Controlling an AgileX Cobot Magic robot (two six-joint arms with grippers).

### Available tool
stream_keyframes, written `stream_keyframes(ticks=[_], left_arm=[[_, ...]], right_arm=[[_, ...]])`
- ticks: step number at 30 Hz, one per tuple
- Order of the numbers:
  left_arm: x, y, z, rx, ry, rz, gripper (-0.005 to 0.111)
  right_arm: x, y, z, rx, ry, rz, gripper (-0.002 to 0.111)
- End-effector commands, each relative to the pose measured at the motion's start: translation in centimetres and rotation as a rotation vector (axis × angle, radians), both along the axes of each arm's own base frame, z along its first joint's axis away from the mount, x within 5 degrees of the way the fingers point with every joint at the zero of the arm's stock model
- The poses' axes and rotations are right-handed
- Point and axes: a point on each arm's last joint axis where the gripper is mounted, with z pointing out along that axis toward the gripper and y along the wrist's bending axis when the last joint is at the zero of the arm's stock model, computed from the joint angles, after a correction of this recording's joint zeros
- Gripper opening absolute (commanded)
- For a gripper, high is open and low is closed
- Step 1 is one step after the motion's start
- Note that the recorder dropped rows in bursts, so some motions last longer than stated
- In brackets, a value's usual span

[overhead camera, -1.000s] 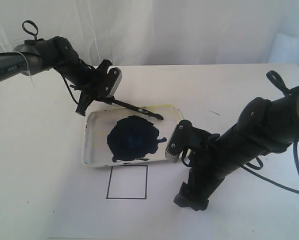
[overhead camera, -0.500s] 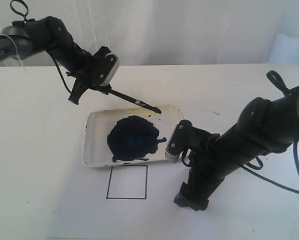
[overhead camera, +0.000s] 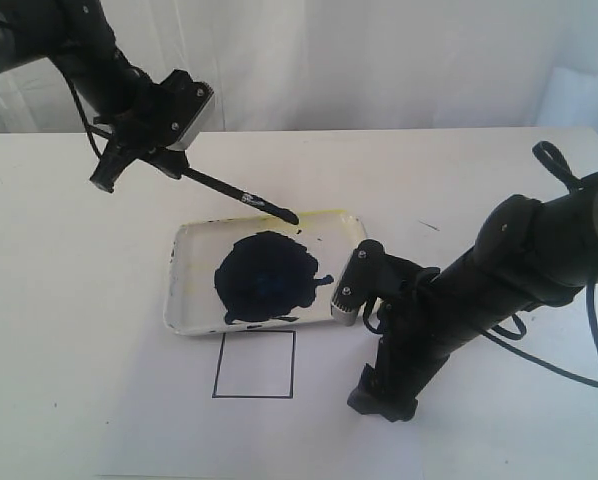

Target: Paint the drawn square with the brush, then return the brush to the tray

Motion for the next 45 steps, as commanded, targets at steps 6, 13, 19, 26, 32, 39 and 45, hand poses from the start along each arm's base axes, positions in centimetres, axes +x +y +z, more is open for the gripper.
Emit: stream_keyframes(ticks=[6,13,19,26,32,39,45], left_arm=[[-5.7,1.5,1.0,-0.009,0.002,0.078,0.000],[-10.7,2.8,1.7,-0.036,-0.017,0.130,0.000],[-14.7,3.0,1.2,-0.033,-0.013,0.109,0.000],[-17.7,4.3,-0.2,-0.021,-0.032,0.122,0.000],[-17.9,4.6,-0.4,-0.048,-0.126,0.143,0.000],[-18.3,4.4,-0.3,-0.046,-0.116,0.129,0.000],[-18.6,4.4,-0.5,-0.033,-0.080,0.118,0.000]], right_arm=[[-0.4,-0.2,-1.4,-0.034,0.035,0.020,0.089],[-0.4,-0.2,-1.4,-0.034,0.035,0.020,0.089],[-0.4,-0.2,-1.4,-0.033,0.039,0.022,0.089],[-0.4,-0.2,-1.4,-0.033,0.039,0.022,0.089],[-0.4,-0.2,-1.4,-0.033,0.039,0.022,0.089],[-1.5,-0.2,-1.4,-0.049,0.071,0.274,0.089],[-1.9,-0.2,-1.4,-0.043,0.107,0.298,0.089]])
